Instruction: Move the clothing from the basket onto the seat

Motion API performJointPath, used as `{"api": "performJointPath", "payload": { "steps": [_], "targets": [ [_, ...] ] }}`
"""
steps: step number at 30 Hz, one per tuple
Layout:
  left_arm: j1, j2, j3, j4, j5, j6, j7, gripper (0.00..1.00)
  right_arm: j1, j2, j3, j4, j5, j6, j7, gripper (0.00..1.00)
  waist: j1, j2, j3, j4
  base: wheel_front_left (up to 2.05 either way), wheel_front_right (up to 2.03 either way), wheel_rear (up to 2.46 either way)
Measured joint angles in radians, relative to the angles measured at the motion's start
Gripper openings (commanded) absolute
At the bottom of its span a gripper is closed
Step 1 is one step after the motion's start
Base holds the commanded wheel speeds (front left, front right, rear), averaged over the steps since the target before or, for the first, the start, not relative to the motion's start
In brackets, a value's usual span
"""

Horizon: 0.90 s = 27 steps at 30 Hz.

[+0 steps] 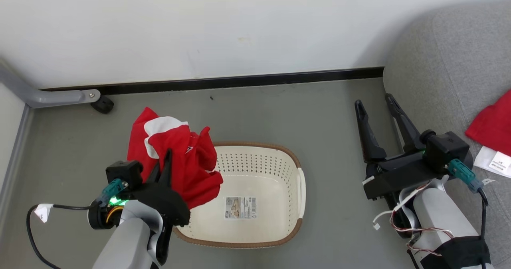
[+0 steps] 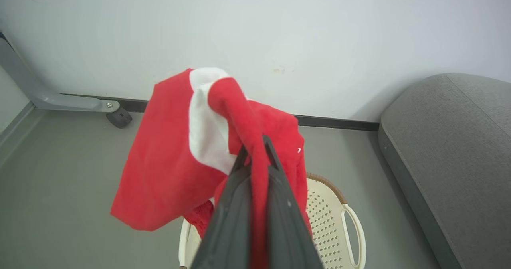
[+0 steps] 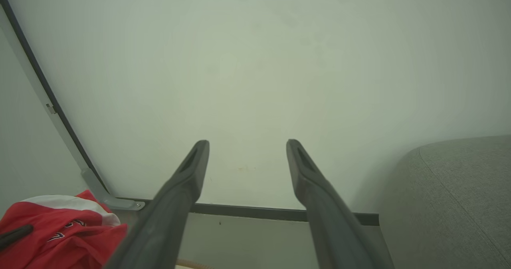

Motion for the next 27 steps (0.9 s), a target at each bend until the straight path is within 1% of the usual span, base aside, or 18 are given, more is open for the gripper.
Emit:
{"api": "performJointPath", "payload": {
  "steps": [10, 27],
  "targets": [
    [0.073, 0.032, 0.038, -0.123, 0.034, 0.039, 0.000, 0.00, 0.007, 0.000, -0.004, 0.009, 0.004, 0.000, 0.000, 1.00, 0.0000, 0.0000, -0.034, 0.018, 0.00, 0.00, 0.00],
    [0.229, 0.044, 0.099, -0.346, 0.084, 0.075, 0.000, 0.00, 0.045, 0.002, 0.000, 0.023, 0.012, 0.001, 0.000, 1.00, 0.0000, 0.0000, -0.090, 0.038, 0.00, 0.00, 0.00]
  ]
}}
